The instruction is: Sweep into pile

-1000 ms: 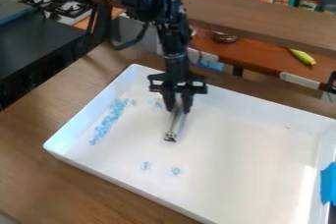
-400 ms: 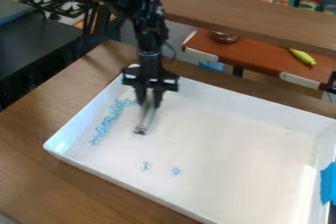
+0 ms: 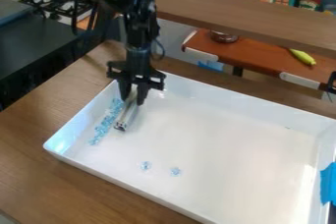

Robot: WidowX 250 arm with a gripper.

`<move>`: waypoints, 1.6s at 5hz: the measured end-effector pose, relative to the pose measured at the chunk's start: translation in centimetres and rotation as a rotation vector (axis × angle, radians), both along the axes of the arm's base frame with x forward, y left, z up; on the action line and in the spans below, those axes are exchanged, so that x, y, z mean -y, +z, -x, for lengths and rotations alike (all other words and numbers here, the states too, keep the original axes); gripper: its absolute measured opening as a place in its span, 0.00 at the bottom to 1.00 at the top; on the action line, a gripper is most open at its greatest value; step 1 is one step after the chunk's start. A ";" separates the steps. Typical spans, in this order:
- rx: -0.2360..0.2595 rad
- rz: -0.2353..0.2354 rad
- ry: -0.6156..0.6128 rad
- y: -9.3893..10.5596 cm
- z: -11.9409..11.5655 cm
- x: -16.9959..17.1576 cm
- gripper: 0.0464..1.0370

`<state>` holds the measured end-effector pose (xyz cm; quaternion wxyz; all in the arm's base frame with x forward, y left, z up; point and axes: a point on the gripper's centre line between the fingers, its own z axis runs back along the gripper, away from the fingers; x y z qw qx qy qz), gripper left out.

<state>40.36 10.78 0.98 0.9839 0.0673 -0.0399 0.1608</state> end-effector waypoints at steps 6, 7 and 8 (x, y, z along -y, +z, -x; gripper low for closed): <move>0.075 0.150 -0.300 -0.4 4.3 17.9 0.32; 0.085 0.090 -0.287 -1.4 4.4 16.3 0.32; 0.089 0.044 -0.241 -1.7 4.4 13.3 0.32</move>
